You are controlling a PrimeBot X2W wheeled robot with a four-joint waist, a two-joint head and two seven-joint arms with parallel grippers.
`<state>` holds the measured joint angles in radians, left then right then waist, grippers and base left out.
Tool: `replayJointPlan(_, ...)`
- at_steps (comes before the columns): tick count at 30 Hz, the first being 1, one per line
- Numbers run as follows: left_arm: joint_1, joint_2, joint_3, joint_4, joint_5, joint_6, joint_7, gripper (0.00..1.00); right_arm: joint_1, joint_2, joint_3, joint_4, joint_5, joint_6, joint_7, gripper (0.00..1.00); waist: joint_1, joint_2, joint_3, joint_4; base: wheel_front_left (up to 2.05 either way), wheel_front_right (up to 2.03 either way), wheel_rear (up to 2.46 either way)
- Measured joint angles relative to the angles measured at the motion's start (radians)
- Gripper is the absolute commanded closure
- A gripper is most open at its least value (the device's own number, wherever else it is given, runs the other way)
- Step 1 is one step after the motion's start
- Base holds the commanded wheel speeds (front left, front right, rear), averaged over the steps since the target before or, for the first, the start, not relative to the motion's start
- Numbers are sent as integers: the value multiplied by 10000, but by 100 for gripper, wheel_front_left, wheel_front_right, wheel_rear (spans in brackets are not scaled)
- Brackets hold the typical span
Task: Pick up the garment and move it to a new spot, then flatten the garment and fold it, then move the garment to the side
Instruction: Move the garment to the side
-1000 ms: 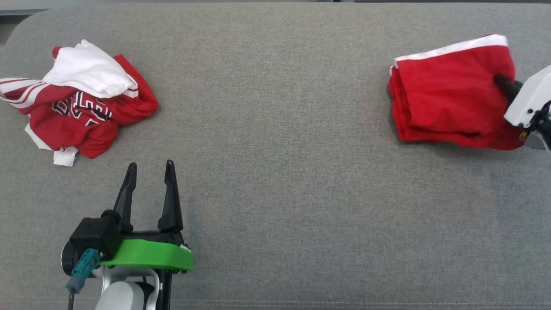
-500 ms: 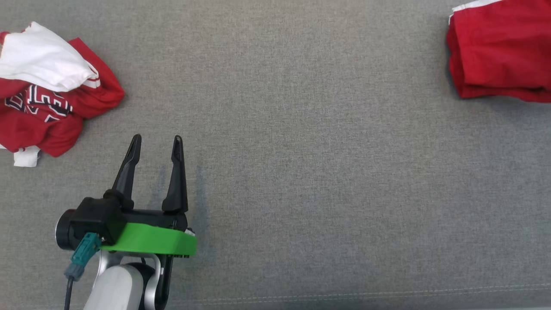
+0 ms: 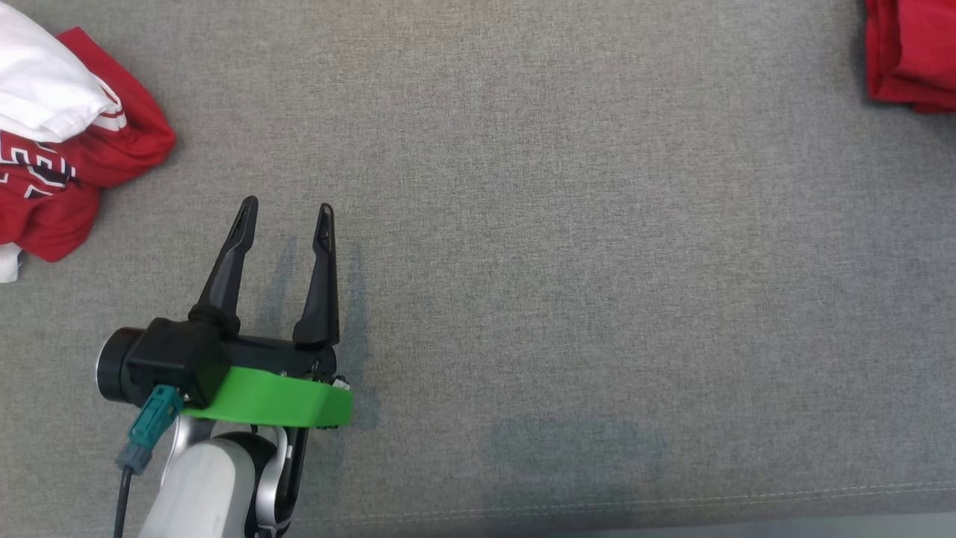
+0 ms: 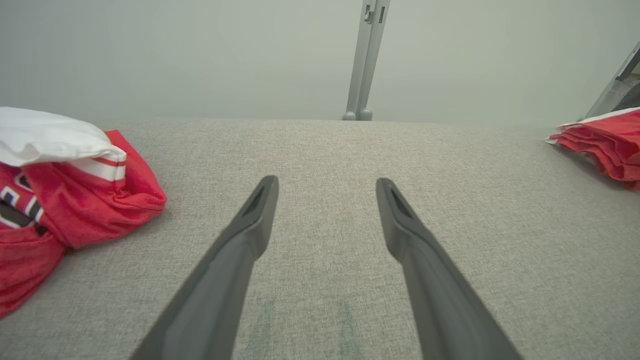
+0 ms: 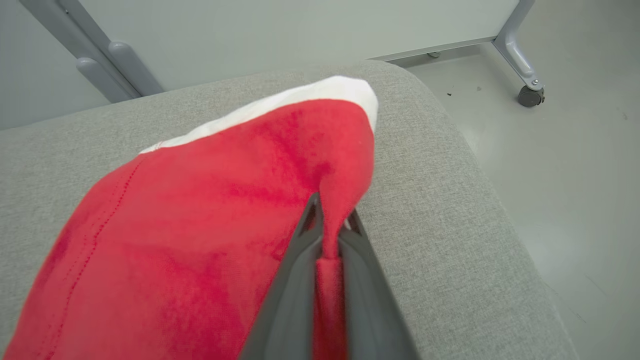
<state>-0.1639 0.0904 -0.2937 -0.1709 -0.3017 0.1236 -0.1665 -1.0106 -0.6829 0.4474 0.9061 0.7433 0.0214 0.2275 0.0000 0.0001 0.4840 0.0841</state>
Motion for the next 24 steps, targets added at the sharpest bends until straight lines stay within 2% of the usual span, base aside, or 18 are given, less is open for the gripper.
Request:
replayJointPlan(1,-17,2,-4,-13,0,0,0,0,0,2,38,33,-88,-63,-92,100,0,0,32,0,0,0,0)
replayJointPlan(3,-21,4,-17,-19,2,0,67,0,0,4,127,92,-295,-176,-351,66,0,0,74,1,0,0,0)
replayJointPlan(5,-25,13,-23,-48,19,0,90,0,0,-19,215,150,-483,-263,-539,47,0,0,101,0,0,0,0)
replayJointPlan(6,-31,27,-21,-63,36,0,109,0,0,-19,217,176,-568,-337,-642,21,0,0,114,-2,0,0,0)
replayJointPlan(7,-36,42,-21,-71,50,0,128,0,0,-21,219,207,-606,-408,-731,1,0,0,126,-6,0,0,0)
replayJointPlan(11,-57,92,-19,-117,63,0,201,0,1,4,128,435,-639,-685,-1053,0,1,0,158,-42,0,0,0)
replayJointPlan(14,-60,96,-4,-132,71,0,211,0,15,-6,121,619,-644,-771,-1298,0,0,0,160,-88,0,0,0)
replayJointPlan(22,-60,107,169,-107,69,0,205,0,148,303,142,598,-669,-740,-2117,0,0,0,-3,-310,0,0,0)
replayJointPlan(24,-62,105,240,-58,67,0,190,0,133,366,178,460,-713,-646,-2424,0,0,0,-89,-381,0,0,0)
